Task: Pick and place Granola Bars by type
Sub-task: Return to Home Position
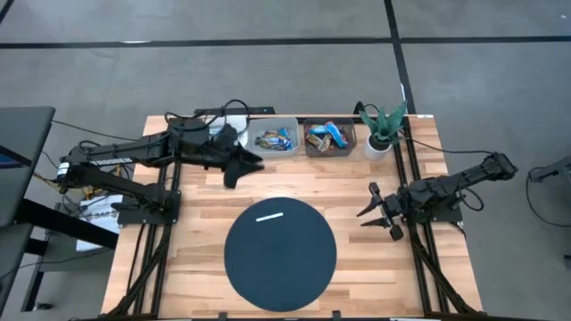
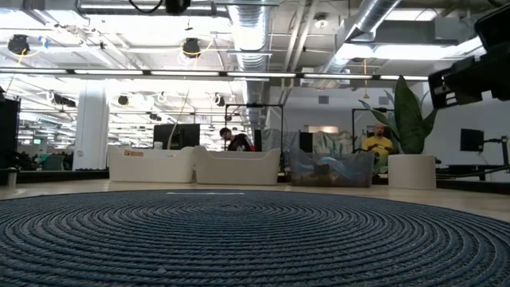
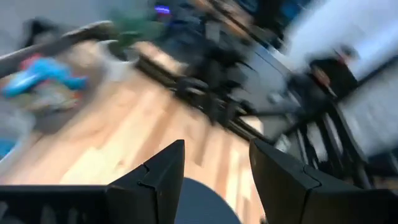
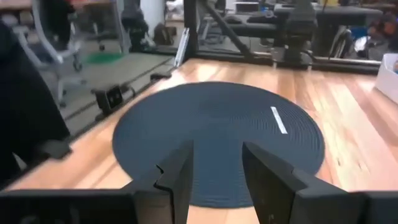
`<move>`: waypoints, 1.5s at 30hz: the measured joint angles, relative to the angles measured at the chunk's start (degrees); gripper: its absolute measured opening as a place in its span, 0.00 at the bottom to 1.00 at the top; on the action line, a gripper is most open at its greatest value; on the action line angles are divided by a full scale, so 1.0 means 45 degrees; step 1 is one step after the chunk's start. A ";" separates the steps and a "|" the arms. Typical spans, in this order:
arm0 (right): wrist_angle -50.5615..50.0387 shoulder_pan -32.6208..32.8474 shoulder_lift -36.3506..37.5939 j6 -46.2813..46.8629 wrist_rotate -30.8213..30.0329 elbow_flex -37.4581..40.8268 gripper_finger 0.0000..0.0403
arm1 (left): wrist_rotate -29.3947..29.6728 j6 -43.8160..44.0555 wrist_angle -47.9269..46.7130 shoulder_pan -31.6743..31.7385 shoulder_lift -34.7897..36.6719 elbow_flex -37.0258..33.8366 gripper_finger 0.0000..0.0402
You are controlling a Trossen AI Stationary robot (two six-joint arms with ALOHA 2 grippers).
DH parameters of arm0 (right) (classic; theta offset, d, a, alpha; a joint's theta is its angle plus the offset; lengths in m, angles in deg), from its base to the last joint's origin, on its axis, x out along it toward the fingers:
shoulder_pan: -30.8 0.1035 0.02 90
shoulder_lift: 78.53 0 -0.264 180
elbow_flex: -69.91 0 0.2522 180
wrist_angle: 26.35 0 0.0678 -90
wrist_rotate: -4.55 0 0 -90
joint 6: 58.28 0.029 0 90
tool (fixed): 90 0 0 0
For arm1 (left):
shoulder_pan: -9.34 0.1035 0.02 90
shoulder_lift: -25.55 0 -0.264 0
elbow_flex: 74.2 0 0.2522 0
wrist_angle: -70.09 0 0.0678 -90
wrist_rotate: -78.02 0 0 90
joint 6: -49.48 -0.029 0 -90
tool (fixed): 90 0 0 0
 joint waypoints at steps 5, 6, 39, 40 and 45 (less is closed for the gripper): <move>-0.0250 0.0062 -0.0048 -0.1144 -0.0013 -0.0080 0.33 | -0.1099 -0.3126 0.1631 -0.1001 0.0106 -0.0001 0.43; -0.0266 0.0053 -0.0056 -0.1153 -0.0016 -0.0082 0.33 | -0.1076 -0.3575 0.1676 -0.1220 0.0245 -0.0001 0.43; -0.0318 0.0056 -0.0058 -0.1149 -0.0004 -0.0107 0.33 | -0.3237 -0.4918 0.8437 -0.3317 1.0379 -1.4746 0.43; -0.0320 0.0056 -0.0058 -0.1148 -0.0003 -0.0107 0.33 | -0.3255 -0.5088 0.7830 -0.3317 1.0684 -1.4737 0.43; -0.0322 0.0058 -0.0058 -0.1148 -0.0003 -0.0111 0.33 | -0.3224 -0.5556 0.5130 -0.3318 1.1904 -1.4686 0.43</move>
